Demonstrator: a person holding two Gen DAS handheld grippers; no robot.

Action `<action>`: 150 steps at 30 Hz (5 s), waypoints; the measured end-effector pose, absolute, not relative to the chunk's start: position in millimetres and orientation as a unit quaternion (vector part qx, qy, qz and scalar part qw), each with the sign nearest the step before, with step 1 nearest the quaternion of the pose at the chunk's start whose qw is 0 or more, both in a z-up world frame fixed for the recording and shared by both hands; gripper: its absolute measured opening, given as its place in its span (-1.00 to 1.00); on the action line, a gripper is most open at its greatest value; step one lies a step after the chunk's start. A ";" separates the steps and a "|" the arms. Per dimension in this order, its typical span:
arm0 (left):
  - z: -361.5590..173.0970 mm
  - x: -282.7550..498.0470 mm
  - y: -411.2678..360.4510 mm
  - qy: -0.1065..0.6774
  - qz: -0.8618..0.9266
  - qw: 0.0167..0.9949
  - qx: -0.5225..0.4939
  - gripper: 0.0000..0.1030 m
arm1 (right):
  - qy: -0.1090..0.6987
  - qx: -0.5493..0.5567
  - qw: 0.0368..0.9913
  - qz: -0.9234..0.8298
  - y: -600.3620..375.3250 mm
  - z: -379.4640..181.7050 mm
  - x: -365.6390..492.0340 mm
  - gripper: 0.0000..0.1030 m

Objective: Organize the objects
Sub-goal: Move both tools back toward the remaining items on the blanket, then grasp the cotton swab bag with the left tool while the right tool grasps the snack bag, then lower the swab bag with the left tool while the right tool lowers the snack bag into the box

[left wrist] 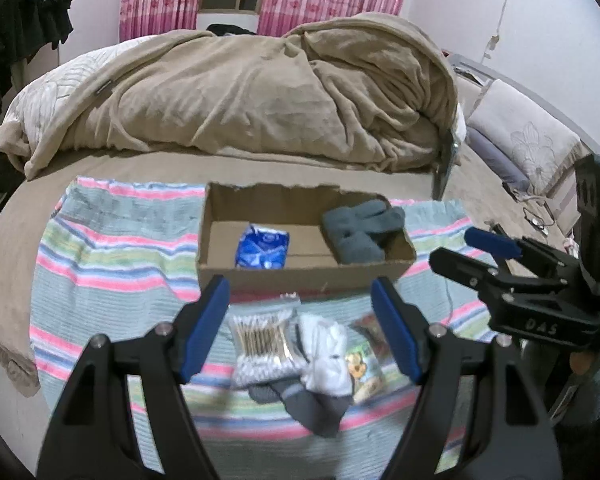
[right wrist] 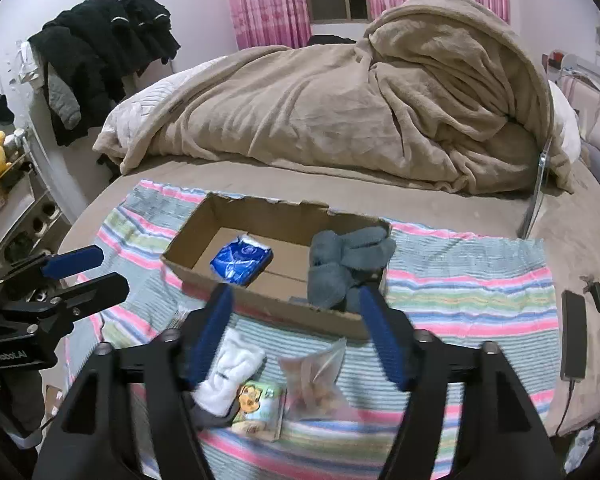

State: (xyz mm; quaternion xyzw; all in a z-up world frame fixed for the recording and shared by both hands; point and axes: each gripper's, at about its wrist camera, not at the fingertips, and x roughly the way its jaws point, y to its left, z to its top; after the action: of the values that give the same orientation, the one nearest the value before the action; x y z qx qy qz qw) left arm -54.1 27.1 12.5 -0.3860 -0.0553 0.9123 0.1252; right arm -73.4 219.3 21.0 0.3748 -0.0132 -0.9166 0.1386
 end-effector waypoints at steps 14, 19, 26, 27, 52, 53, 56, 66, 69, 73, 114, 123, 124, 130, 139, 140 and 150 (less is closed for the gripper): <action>-21.1 -26.6 13.3 -0.059 0.898 0.107 -0.423 0.45 | -0.021 0.393 0.142 -0.908 219.9 2.5 -42.0 0.52; -45.8 -27.0 11.4 -0.057 0.886 0.101 -0.448 0.45 | -0.028 0.410 0.139 -0.901 222.9 -13.1 -39.6 0.52; -74.1 -34.4 17.6 -0.051 0.873 0.100 -0.475 0.45 | -0.029 0.436 0.133 -0.890 226.1 -37.2 -44.3 0.52; -77.0 -36.1 18.0 -0.050 0.872 0.100 -0.477 0.45 | -0.030 0.438 0.132 -0.889 226.8 -40.1 -45.4 0.52; -125.7 -97.1 17.8 -0.076 0.858 0.102 -0.498 0.41 | -0.021 0.511 0.134 -0.849 221.1 -112.9 -92.5 0.26; -126.2 -96.4 17.9 -0.076 0.858 0.107 -0.496 0.32 | -0.022 0.511 0.135 -0.849 221.2 -113.6 -92.9 0.23; -127.6 -95.1 18.7 -0.075 0.859 0.113 -0.495 0.10 | -0.022 0.510 0.136 -0.849 220.7 -112.6 -94.2 0.04; -111.8 -79.9 16.1 -0.078 0.867 0.118 -0.478 -0.03 | -0.027 0.494 0.142 -0.857 220.9 -100.1 -84.7 -0.05; -104.1 -75.6 13.9 -0.079 0.870 0.118 -0.471 -0.03 | -0.028 0.485 0.143 -0.862 220.2 -91.1 -81.0 -0.05; -93.5 -69.6 10.4 -0.081 0.875 0.120 -0.462 -0.03 | -0.028 0.477 0.145 -0.867 219.3 -80.7 -76.3 -0.05; -14.8 -114.0 -10.9 -0.060 0.913 0.157 -0.372 -0.03 | -0.006 0.397 0.170 -0.902 186.8 9.2 -121.6 -0.05; -31.2 -145.3 -8.3 -0.050 0.910 0.146 -0.384 -0.03 | -0.008 0.407 0.169 -0.898 186.4 -10.7 -151.6 -0.04; -32.6 -147.7 -8.6 -0.049 0.911 0.145 -0.384 -0.03 | -0.011 0.409 0.170 -0.897 186.2 -13.6 -155.2 -0.04; -50.4 -166.7 -8.9 -0.055 0.905 0.137 -0.399 -0.03 | -0.009 0.418 0.180 -0.890 180.3 -28.8 -175.6 -0.05; -71.8 -184.6 -0.6 -0.048 0.898 0.140 -0.414 -0.03 | -0.016 0.433 0.185 -0.882 177.9 -51.4 -194.7 -0.05; -73.4 -186.1 0.3 -0.046 0.898 0.139 -0.415 -0.03 | -0.016 0.433 0.185 -0.882 177.5 -52.9 -195.8 -0.05; -78.6 -188.0 8.1 -0.023 0.898 0.131 -0.420 0.02 | -0.006 0.434 0.179 -0.883 169.1 -70.1 -202.3 -0.04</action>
State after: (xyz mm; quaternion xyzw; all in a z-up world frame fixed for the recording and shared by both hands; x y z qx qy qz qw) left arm -188.0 8.1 -78.6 -0.4204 -0.0234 0.8975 0.1307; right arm -202.3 169.1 -70.1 0.4342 -0.0058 -0.8829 0.1789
